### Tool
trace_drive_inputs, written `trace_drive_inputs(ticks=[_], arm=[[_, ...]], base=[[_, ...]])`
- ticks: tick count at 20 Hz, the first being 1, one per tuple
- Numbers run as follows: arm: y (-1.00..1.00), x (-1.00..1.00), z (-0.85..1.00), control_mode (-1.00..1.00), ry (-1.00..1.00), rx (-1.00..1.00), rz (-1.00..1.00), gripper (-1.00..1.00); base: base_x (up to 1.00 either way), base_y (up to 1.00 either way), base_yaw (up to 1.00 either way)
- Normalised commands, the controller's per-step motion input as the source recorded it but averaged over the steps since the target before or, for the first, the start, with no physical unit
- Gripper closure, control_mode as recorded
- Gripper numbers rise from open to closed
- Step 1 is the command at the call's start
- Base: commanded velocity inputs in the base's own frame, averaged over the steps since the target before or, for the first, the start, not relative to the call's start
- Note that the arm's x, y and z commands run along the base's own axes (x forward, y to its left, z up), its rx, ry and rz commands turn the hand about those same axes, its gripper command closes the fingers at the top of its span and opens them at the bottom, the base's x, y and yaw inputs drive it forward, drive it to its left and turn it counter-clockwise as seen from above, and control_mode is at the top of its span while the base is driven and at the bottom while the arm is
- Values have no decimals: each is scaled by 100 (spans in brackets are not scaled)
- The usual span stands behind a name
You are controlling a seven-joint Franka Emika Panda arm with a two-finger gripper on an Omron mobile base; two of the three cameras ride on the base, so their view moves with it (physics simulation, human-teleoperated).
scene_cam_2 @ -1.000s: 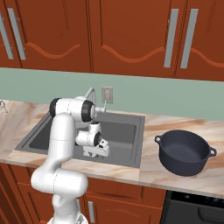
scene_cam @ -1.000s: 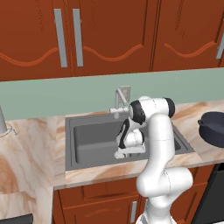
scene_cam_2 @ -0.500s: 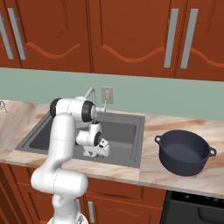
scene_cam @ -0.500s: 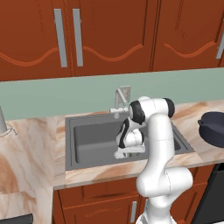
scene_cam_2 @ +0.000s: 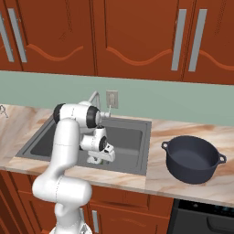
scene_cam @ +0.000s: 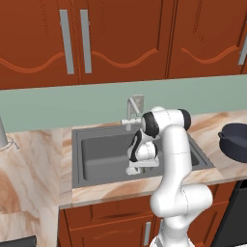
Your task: Dump the lemon wedge from the pot into the sink. Then turn on the water and wash the lemon wedge. Then turn off the water and put the lemon wedge back in the pot.
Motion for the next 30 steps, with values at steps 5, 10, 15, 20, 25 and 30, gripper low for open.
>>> trace_drive_inputs(ticks=[5,10,15,20,25,30], arm=[[0,0,-5,-100,0,0,0,-100],[0,0,-2,-100,0,1,0,100],[0,0,0,-100,0,0,0,100],[0,0,0,-100,0,0,0,100],[0,0,0,-100,0,0,0,100],[0,0,2,-100,0,0,0,100]], base=[[0,0,0],[0,0,0],[0,0,0],[0,0,0],[0,0,0],[0,0,0]])
